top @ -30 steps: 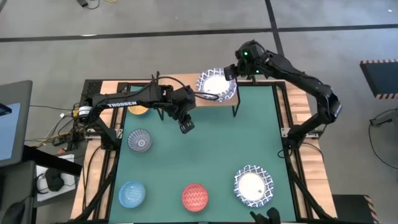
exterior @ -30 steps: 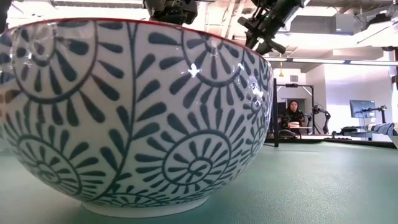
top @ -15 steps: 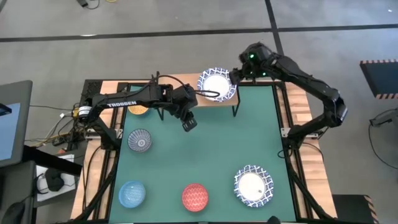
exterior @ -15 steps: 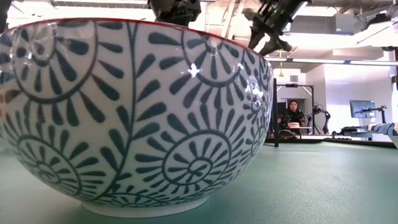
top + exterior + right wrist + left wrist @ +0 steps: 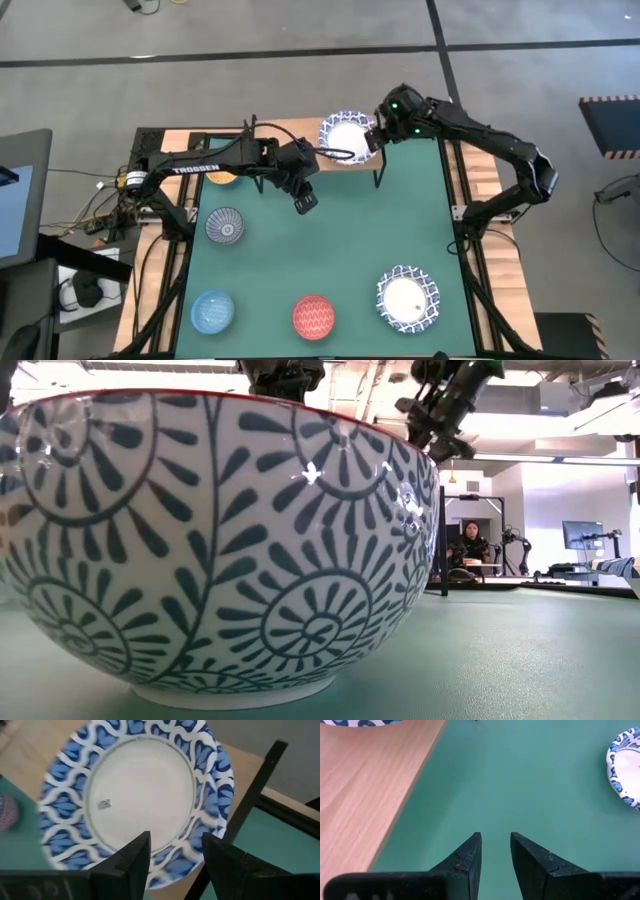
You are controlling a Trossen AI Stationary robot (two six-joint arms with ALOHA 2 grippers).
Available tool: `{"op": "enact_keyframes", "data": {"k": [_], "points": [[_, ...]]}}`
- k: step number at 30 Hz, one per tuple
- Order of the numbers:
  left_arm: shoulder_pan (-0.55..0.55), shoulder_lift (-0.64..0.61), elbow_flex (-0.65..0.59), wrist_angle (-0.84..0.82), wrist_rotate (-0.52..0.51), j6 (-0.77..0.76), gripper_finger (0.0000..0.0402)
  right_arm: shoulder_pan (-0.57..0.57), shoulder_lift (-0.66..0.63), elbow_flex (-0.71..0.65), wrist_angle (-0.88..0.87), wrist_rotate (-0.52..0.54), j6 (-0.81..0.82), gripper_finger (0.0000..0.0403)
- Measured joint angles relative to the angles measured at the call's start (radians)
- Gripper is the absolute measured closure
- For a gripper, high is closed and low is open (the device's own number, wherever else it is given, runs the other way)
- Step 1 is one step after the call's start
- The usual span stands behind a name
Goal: Place and stack bowls onto a shelf
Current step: Stack the top white bowl on top of the other white bowl on the shelf, then stack the white bowl on top of the other white bowl on the shelf
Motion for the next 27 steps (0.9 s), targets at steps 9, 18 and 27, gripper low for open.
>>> {"op": "enact_keyframes", "data": {"k": [9,18,27], "points": [[-0.013,0.000,0.000,0.001,-0.004,-0.034,0.0313,0.077,-0.172,-0.029,-0.140,0.001,0.000,0.0200],[-0.056,0.000,-0.001,0.074,-0.010,-0.079,0.0313,0.298,-0.358,-0.272,-0.246,-0.097,0.034,0.0200],[-0.110,0.006,-0.001,0.217,-0.009,-0.128,0.0313,0.688,-0.473,-0.519,-0.264,-0.165,0.252,0.0200]]}}
